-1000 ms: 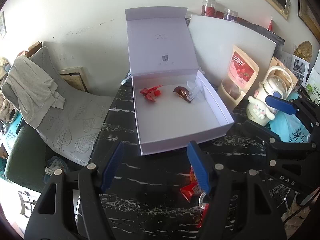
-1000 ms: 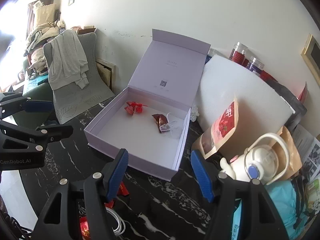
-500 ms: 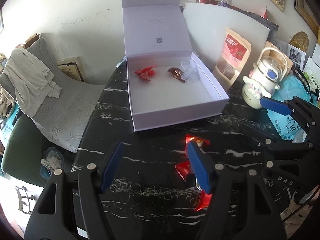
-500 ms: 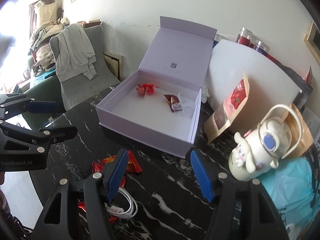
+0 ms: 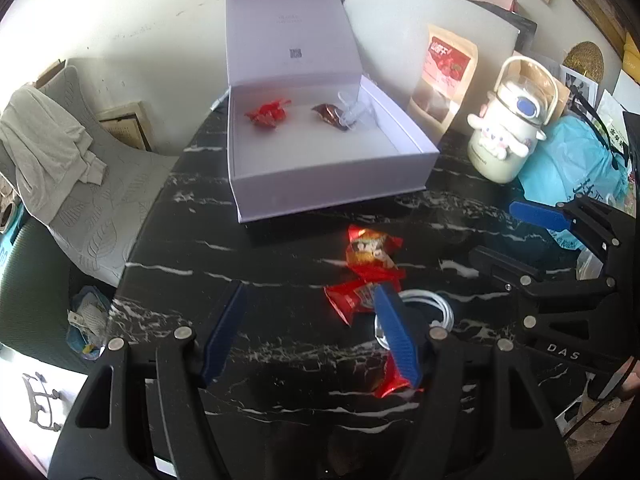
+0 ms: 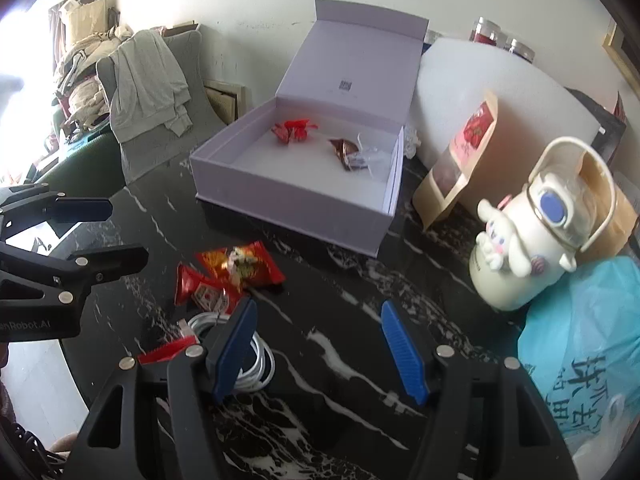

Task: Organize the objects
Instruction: 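Withdraw both tools from the box toward the candies on the table, then grasp the large red candy bag with the left tool while the right tool grasps the white cable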

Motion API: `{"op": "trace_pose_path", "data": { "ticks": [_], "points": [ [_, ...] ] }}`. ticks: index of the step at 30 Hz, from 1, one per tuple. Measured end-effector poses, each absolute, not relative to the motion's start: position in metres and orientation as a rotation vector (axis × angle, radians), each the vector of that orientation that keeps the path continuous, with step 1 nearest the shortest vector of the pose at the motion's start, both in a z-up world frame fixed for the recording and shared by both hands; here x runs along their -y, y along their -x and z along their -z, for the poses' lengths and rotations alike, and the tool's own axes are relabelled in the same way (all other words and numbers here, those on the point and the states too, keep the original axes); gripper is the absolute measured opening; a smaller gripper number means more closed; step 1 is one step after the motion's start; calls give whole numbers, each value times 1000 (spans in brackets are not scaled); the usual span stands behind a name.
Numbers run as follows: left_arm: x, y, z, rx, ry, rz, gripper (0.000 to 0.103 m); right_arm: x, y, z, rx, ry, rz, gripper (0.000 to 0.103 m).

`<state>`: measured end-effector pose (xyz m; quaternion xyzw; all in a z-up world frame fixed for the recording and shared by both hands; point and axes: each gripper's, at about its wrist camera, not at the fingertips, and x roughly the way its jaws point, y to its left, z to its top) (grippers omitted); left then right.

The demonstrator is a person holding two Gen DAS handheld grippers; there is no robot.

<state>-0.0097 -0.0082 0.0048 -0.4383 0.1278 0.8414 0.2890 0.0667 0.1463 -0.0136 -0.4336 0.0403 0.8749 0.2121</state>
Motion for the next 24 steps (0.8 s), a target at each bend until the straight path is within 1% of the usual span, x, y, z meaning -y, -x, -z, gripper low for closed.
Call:
{"op": "trace_pose_path", "data": {
  "ticks": [12,16,19,21,24],
  "points": [
    [-10,-15,26,-363,1245,-2123,65,-147,-90,36,-197,1235,-2421,66],
    [-16,-23,34,-351,1267,-2083,70,-148,-97,41,-207,1248,-2410,66],
    [-23,-30,39,-377,1268,-2066,71,-150,-102,45,-230,1246,-2416,66],
    [-28,-34,43,-399,1273,-2057,72,-152,-105,45,-279,1229,-2446,66],
    [-32,-35,46,-394,1275,-2043,73,-149,-105,46,-250,1238,-2440,66]
  ]
}}
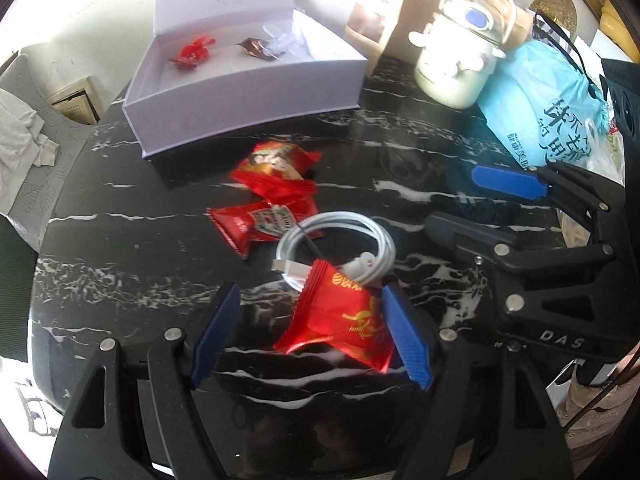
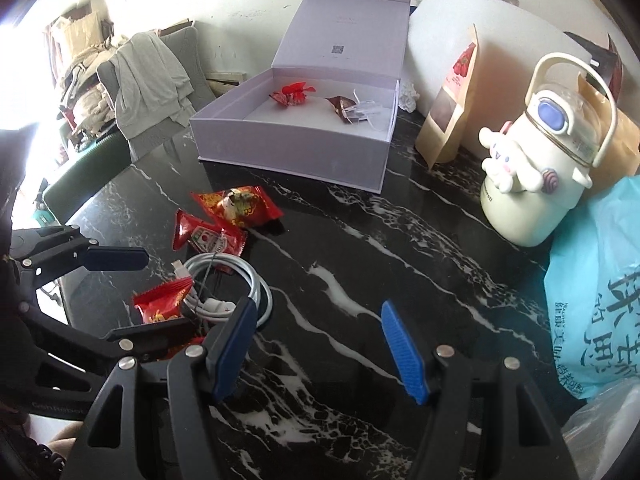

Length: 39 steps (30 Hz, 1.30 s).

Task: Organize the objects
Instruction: 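Grasp the large red candy bag with the left tool while the right tool grasps the white cable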

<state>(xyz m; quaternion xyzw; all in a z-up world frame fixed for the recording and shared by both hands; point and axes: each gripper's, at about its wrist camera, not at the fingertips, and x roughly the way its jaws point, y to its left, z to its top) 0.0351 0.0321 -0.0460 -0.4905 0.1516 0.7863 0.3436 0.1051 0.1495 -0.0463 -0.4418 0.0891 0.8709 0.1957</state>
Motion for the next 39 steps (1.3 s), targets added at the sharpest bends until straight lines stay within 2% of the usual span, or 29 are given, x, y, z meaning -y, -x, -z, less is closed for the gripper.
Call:
{"op": "trace_pose_path", "data": {
  "ticks": [18,21,23,28,35,39],
  "points": [
    [-38,-47,62,-380,1273,-1977,76,-156,-107,61,-278,1297,-2420,66],
    [-36,-45,62,-325,1263,-1967,75,-157,-107,61,-289,1298,-2420,66],
    [-32,-43,62,-294,1262,-1979,68,-158,-106,62,-295,1300,-2424,66],
    [-19,-41,62,-255,1257,-1996,43,-157,-99,65,-297,1319,-2437,66],
    [14,-29,63,-210,1284,-2061,34,-145,-88,73,-358,1338,-2501,66],
    [27,-22,62,-215,1287,-2101,34,-135,-79,75,-343,1352,-2533,73]
  ]
}}
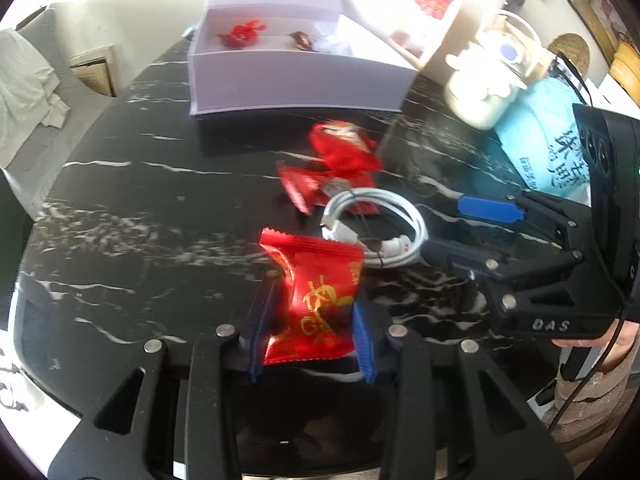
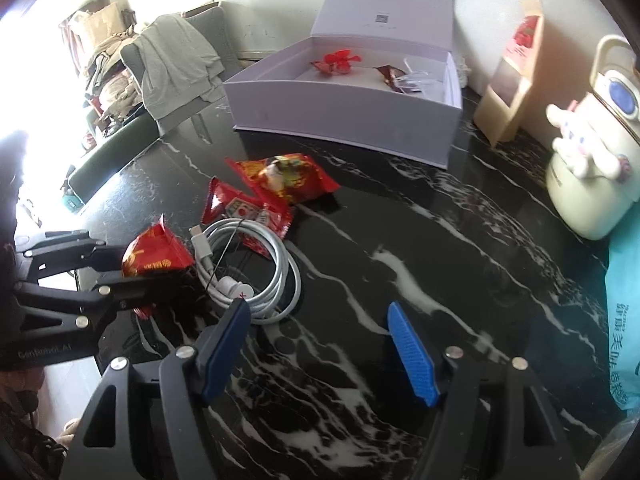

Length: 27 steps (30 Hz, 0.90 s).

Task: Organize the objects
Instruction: 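Grasp the large red candy bag with the left tool while the right tool grasps the white cable, then lift the red candy bag with the left tool while the right tool lifts the white cable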

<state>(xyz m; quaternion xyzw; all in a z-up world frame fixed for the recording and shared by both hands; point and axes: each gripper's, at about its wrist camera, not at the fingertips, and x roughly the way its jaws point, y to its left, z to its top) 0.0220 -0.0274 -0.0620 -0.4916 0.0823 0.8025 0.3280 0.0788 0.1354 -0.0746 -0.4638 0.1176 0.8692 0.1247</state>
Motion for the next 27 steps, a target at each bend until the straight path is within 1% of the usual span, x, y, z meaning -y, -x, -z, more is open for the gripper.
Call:
{"op": "trace_pose_path", "data": {
  "ticks": [10,16,20,21,22,23,27],
  "points": [
    [49,-4,62,-192,1304,-2137,34,-117,-56,79,-389,1348,-2626,74],
    [47,4,64,-217,1301,-2148,33,-109,-47,80,-326,1354,-2635,74],
    [42,6,65,-211,1286,-2156,33,-97,-45,84,-189,1352,-2616,74],
    [42,7,65,-208,1283,-2161,33,-93,-44,85,-145,1351,-2605,73],
    [41,7,65,-208,1280,-2165,33,-91,-44,85,-152,1350,-2612,71],
    [40,6,65,-208,1276,-2171,33,-90,-45,84,-153,1351,-2612,66],
    [38,6,65,-203,1259,-2178,33,-92,-45,83,-156,1352,-2607,59]
  ]
}}
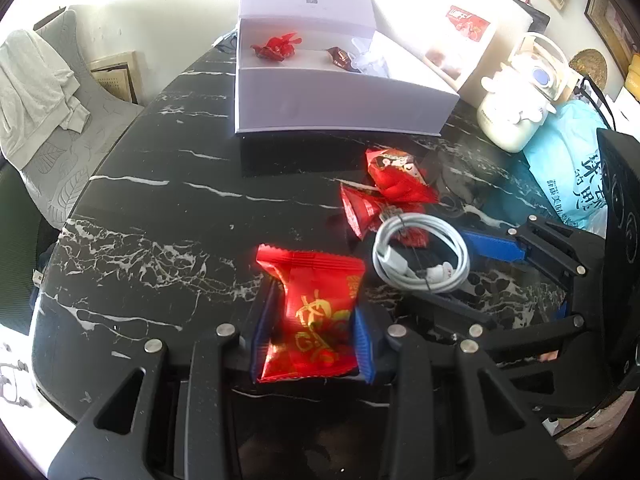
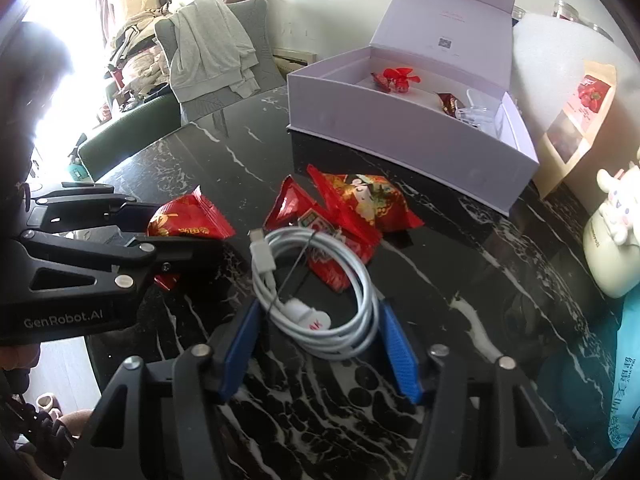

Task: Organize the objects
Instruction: 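Lift the red candy bag with the left tool while the right tool lifts the white cable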

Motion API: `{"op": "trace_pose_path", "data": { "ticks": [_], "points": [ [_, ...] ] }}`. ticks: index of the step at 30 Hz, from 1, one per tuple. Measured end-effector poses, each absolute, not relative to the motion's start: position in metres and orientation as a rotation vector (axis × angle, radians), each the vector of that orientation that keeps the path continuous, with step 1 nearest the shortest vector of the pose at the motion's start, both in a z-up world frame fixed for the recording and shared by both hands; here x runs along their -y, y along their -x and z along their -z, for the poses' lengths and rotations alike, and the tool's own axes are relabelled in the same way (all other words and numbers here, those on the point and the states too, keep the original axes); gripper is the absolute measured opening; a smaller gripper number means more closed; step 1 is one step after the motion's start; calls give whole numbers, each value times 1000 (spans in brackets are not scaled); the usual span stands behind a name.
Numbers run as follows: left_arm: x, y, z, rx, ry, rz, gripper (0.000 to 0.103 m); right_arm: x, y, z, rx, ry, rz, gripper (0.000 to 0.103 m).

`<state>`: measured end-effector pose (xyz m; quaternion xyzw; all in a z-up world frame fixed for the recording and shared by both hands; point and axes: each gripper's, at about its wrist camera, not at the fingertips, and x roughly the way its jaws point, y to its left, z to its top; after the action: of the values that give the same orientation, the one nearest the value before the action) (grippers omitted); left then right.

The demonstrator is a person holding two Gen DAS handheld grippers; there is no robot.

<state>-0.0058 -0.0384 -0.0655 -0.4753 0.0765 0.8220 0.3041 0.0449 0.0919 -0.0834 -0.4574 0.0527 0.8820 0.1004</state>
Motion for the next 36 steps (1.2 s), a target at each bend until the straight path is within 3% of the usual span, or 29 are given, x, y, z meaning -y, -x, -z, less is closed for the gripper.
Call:
{"op": "trace_pose_path", "data": {
  "ticks": [4,11,36],
  "points": [
    [38,6,65,-185,1261,-2180,33,-98,-50,82,-201,1342,-2610,52],
    [38,5,65,-150,1279,-2138,33,-105,-64,78,-264,1318,-2615,48],
    [11,-15,53,-205,1261,-2115,29,-117,-99,72,-319,1289,-2545,49]
  ]
}}
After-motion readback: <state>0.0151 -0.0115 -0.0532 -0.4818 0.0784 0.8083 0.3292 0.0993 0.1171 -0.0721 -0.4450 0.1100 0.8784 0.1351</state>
